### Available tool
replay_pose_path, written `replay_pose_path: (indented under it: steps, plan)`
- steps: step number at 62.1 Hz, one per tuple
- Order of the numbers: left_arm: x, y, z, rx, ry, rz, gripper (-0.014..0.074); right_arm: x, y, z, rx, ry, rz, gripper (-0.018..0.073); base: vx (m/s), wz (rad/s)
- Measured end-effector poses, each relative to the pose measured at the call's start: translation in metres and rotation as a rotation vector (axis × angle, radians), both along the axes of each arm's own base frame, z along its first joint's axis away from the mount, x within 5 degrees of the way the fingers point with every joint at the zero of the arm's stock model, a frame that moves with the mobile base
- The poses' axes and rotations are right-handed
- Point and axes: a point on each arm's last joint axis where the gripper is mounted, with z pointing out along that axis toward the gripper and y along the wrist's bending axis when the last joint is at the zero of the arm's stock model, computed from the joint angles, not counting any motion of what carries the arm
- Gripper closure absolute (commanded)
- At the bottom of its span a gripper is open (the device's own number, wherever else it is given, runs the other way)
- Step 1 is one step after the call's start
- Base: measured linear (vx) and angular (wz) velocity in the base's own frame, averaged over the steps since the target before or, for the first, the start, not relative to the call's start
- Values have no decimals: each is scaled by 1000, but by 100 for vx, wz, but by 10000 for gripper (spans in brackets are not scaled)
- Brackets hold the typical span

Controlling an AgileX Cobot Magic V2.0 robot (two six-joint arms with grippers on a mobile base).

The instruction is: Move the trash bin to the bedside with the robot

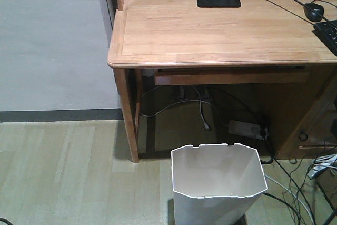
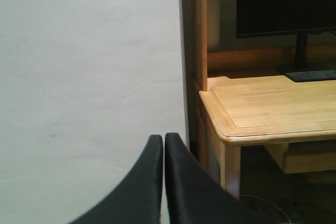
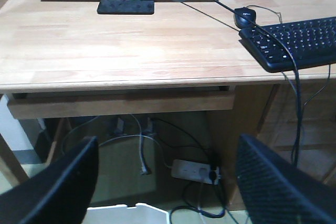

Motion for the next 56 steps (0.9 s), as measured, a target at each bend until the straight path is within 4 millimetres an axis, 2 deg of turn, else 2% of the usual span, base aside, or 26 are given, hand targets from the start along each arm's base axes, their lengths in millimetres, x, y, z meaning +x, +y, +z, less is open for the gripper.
replay_pose_path:
  steps: [16,28,35,47,56]
  plan:
    - [0,0,0,0,0,0,603,9,0,1,14,55,2,50,0,0]
    - [0,0,0,0,0,0,603,34,-1,7,26,189,12,50,0,0]
    - [0,0,0,0,0,0,603,53,-3,3,29,289,19,50,0,0]
    - [0,0,0,0,0,0,603,83,-5,-11,33,423,28,50,0,0]
    - [0,0,0,0,0,0,603,105,-7,-32,32,535,37,50,0,0]
